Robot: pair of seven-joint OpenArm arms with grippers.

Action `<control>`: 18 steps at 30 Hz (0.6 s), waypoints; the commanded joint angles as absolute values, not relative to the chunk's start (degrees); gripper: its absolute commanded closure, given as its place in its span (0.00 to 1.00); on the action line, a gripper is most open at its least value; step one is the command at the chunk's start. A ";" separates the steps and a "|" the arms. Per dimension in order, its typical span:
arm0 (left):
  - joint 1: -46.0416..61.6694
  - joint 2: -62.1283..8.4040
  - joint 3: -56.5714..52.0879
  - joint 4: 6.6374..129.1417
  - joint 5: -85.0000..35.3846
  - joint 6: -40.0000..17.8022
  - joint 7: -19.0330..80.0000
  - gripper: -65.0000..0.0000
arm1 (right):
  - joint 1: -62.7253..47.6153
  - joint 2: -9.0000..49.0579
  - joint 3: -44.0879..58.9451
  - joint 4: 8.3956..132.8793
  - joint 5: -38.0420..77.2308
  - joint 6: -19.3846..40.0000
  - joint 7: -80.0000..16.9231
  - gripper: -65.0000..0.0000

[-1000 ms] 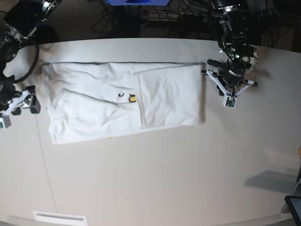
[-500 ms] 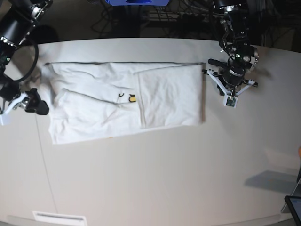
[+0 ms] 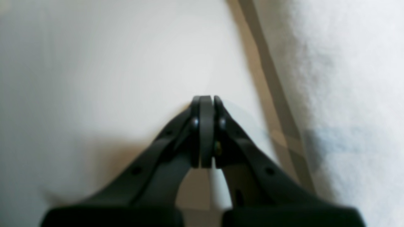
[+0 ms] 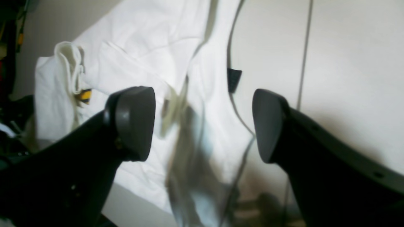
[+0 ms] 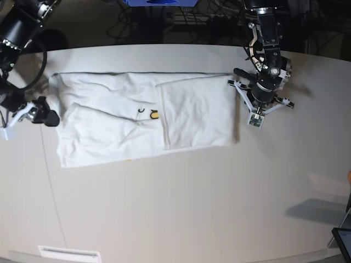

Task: Fold the T-shirt properly
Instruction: 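Lower both grippers to opposite edges of the folded shirt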

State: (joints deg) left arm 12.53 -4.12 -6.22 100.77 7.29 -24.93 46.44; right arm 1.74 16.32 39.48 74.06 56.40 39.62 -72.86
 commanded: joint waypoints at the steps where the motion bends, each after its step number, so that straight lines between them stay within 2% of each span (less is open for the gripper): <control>1: 12.62 -4.09 -6.37 101.14 7.52 -25.54 47.78 1.00 | 2.68 17.80 39.87 74.77 56.31 40.00 -70.99 0.29; 5: 12.62 -4.53 -6.46 101.14 7.60 -25.54 47.78 1.00 | 2.77 17.80 39.87 74.68 52.70 40.00 -69.67 0.29; 18: 12.53 -4.53 -6.46 101.14 7.69 -25.54 47.78 1.00 | 2.33 16.75 39.60 70.55 52.88 40.00 -70.46 0.29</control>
